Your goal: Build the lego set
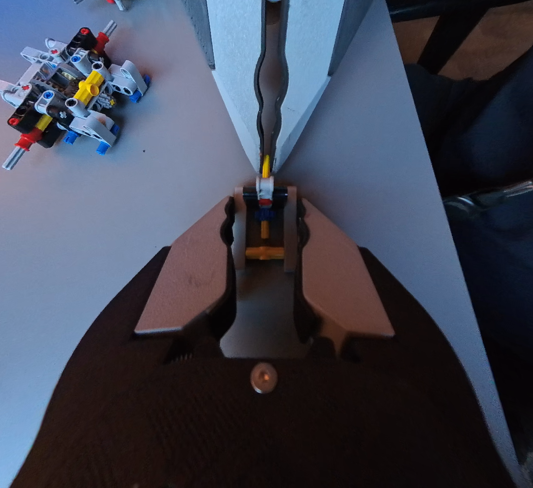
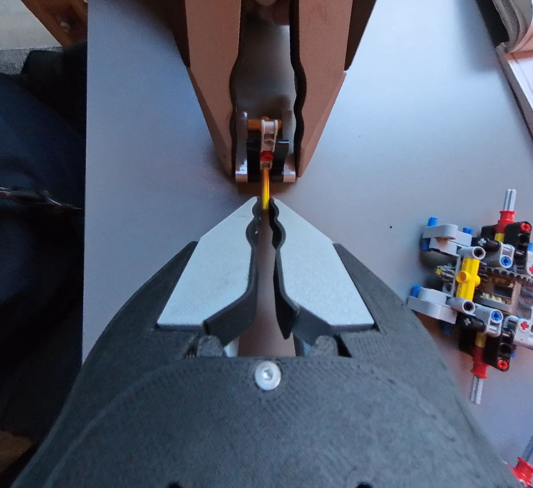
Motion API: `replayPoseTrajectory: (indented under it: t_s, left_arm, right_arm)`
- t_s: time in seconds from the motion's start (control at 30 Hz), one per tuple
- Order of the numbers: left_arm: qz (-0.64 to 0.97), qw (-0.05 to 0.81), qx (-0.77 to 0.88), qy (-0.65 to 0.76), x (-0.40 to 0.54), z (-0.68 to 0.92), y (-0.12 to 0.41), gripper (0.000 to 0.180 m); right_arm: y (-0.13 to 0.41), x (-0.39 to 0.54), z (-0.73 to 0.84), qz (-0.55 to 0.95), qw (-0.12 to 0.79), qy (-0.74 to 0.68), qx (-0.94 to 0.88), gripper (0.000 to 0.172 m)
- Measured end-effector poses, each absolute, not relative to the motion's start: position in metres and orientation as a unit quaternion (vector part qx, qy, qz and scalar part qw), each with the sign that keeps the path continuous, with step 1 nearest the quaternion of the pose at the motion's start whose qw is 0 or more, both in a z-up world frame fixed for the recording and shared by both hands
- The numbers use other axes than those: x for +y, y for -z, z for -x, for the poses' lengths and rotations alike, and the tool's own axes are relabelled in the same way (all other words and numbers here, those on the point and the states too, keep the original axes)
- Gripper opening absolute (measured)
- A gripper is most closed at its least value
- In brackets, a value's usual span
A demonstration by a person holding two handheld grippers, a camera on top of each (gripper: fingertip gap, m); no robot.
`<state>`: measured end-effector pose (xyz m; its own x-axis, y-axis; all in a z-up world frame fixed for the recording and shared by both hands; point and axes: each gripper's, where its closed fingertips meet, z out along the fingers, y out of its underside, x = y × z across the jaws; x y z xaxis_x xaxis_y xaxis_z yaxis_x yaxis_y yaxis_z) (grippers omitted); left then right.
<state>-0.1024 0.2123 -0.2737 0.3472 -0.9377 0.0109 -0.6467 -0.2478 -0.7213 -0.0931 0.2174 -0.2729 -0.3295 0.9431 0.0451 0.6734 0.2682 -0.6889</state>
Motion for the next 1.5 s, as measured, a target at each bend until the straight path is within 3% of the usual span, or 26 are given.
replayPoseTrajectory:
  t_s: [1.5]
  left_arm:
    - [0.752,0.333,0.526,0.215,0.2112,0.1029,0.2730,0.041]
  right_arm:
    - [0.2739,0.2179,0.0853,0.534,0.221,-0.336,-0.744,0.001]
